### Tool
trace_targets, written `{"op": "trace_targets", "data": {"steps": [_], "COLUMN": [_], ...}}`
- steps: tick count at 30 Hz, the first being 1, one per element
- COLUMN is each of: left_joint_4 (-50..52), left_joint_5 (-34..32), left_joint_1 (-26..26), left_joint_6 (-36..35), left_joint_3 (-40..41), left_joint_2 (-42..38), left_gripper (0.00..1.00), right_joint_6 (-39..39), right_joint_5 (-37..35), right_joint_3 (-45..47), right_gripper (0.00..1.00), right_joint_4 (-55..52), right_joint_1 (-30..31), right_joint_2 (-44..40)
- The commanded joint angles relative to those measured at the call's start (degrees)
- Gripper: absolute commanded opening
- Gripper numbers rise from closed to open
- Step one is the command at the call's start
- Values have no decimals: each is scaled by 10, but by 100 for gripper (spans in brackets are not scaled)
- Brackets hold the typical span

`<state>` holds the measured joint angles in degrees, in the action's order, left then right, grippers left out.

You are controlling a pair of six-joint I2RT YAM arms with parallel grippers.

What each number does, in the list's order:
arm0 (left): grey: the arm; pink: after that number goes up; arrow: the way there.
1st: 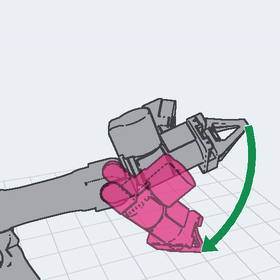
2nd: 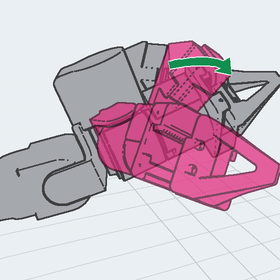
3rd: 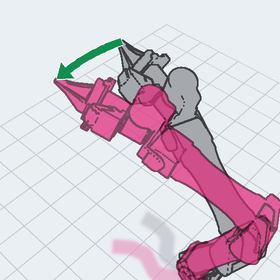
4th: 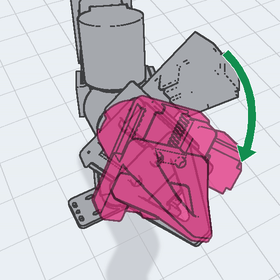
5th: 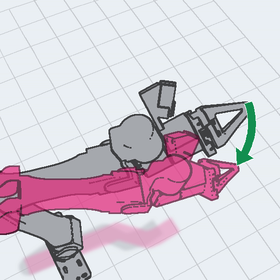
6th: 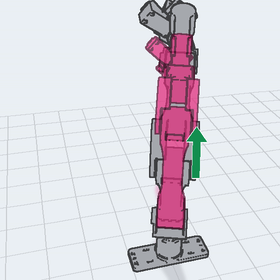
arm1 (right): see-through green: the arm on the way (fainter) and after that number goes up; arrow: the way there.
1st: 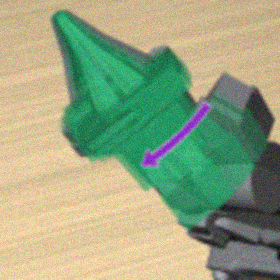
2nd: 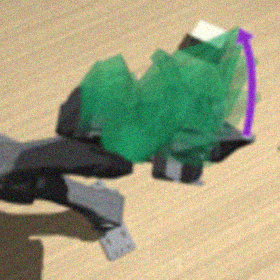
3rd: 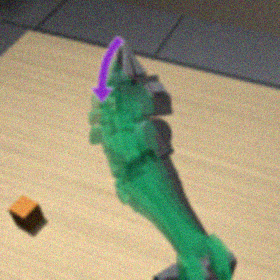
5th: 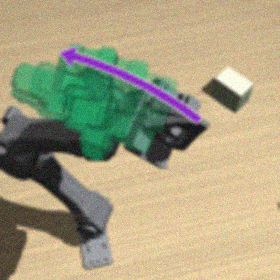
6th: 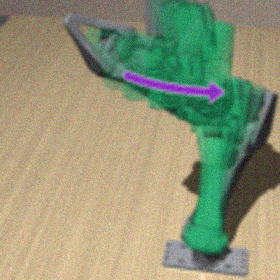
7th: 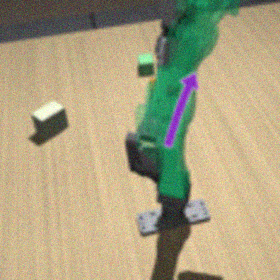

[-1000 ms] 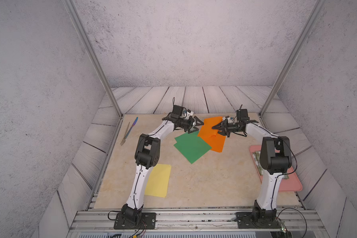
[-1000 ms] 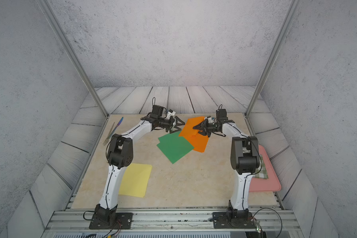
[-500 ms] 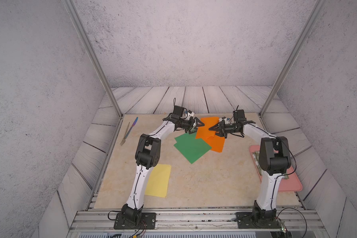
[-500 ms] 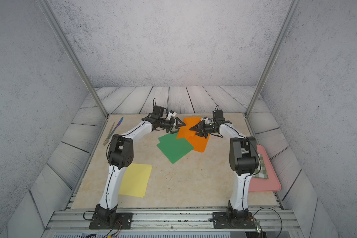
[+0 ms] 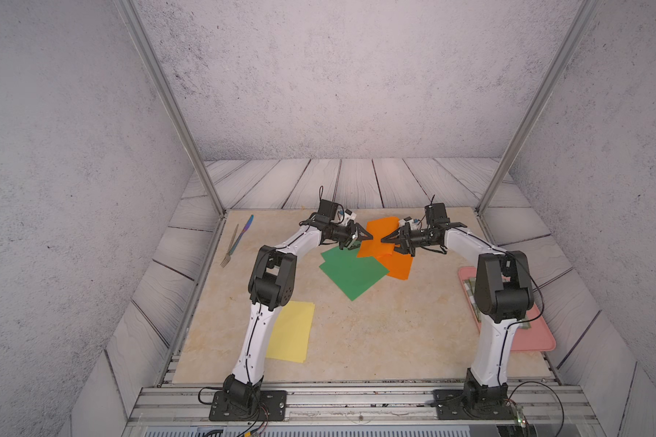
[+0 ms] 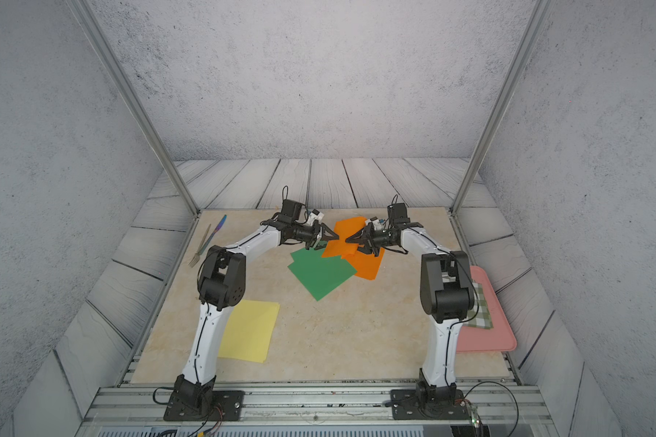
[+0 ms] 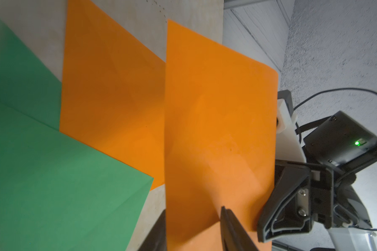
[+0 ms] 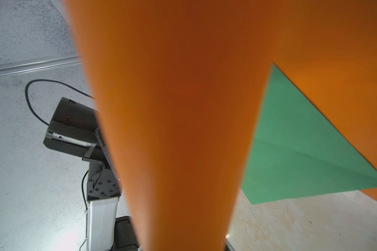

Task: Sort the scattered colored papers by color
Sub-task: Pick up the colored paper from the center of the board.

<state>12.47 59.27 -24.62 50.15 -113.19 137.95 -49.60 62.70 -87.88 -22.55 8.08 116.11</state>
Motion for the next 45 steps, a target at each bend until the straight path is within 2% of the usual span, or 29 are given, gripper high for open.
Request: {"op": "trace_targets", "data": {"steps": [1, 14, 15, 17, 20, 25, 28, 36, 40, 43, 45], "left_joint_4": [-15, -34, -36, -37, -36, -21, -4, -22, -25, -11, -11], "left_joint_5": [6, 15, 16, 19, 18, 11, 5, -12, -32, -84, -124], "left_joint_1": [-3, -3, -3, -3, -2, 1, 5, 16, 15, -1, -19], "left_joint_6": [-6, 1, 3, 4, 3, -7, -18, 2, 22, 25, 39], "left_joint_3": [7, 33, 35, 38, 40, 44, 51, 133, 174, 212, 238], "left_joint_2": [-31, -51, -53, -58, -66, -90, -120, -247, -320, -396, -448], "left_gripper": [33, 6, 4, 1, 0, 0, 0, 0, 0, 0, 0], "right_joint_6": [26, 53, 53, 55, 63, 69, 95, 129, 128, 132, 140], "right_joint_5": [5, -4, -5, -8, -14, -44, -98, -344, -460, -518, -528], "right_joint_3": [3, 6, 6, 4, 6, 6, 1, 37, 71, 101, 109], "right_gripper": [28, 32, 34, 52, 65, 72, 77, 84, 86, 90, 90], "right_joint_4": [-27, -57, -56, -59, -60, -64, -111, -237, -275, -279, -288], "right_joint_1": [0, 1, 1, 1, 0, 1, 0, 1, 0, 1, 1], "right_joint_2": [-43, -46, -46, -47, -54, -77, -100, -216, -308, -387, -422]}}
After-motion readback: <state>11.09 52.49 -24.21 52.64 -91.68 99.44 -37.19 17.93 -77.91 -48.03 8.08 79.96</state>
